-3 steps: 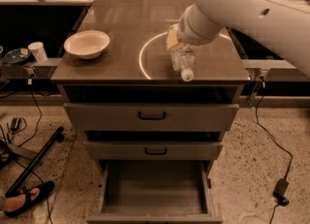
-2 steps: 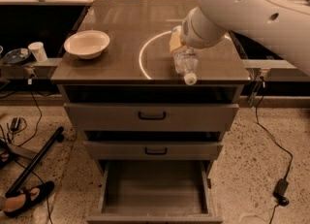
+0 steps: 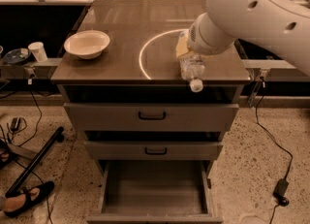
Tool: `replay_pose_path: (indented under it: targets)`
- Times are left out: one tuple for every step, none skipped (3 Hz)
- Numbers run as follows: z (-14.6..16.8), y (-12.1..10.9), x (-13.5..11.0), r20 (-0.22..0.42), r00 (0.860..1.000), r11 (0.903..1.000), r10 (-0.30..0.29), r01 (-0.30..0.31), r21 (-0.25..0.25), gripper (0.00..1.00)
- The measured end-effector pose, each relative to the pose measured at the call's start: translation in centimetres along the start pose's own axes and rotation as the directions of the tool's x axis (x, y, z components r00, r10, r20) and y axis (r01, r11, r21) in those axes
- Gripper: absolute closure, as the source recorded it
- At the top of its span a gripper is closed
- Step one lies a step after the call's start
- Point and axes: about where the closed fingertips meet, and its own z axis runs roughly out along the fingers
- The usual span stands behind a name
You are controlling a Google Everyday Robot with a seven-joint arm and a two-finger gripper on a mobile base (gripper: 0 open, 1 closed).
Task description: Place blue plastic bottle into bottom drawer
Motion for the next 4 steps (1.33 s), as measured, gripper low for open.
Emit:
replay_pose_path:
  targets:
    - [-1.2, -0.3, 1.0, 0.000, 1.000, 0.9999, 0.010, -0.010, 0.010, 1.00]
    - [-3.0, -0.1, 2.1, -0.002, 1.000, 0.9999, 0.012, -0.012, 0.010, 1.00]
    - [-5.0, 0.8, 3.1, -0.004, 1.000, 1.0000, -0.001, 0.001, -0.005, 1.00]
    - [-7.7, 1.7, 5.2, -0.015, 1.000, 0.9996, 0.008, -0.008, -0.025, 1.00]
